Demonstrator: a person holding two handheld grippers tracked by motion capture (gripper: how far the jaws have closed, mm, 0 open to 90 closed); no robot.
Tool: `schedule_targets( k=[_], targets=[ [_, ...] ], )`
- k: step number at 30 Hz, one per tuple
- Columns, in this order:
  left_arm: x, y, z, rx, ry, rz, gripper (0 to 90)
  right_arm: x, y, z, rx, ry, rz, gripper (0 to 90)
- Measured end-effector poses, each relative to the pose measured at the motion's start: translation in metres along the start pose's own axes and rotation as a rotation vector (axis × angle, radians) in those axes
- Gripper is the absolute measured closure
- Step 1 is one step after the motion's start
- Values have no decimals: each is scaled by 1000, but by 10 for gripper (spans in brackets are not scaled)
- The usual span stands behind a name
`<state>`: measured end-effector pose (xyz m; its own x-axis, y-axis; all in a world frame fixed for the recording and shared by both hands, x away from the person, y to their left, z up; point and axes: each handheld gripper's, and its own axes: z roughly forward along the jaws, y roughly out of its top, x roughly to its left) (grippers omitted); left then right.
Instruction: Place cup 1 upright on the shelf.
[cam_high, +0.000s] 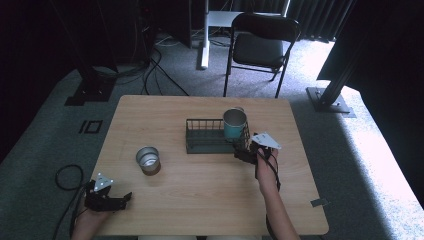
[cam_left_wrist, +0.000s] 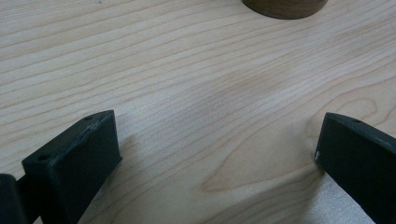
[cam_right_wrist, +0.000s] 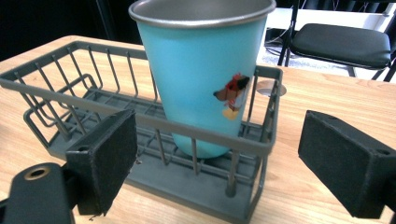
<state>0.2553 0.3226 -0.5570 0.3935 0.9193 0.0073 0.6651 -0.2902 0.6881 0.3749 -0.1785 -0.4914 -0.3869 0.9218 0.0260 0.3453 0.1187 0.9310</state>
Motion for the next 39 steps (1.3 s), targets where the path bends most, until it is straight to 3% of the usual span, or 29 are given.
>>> schedule_targets(
  k=[11,17,39],
  targets=[
    [0,0,0,-1,0,0,4,-7,-17,-10,27,33,7,131],
    [0,0,0,0,0,0,4,-14,-29,-15,67,27,13,131],
    [0,0,0,0,1,0,4,-41,-60,-46,132,10,38,132]
  ],
)
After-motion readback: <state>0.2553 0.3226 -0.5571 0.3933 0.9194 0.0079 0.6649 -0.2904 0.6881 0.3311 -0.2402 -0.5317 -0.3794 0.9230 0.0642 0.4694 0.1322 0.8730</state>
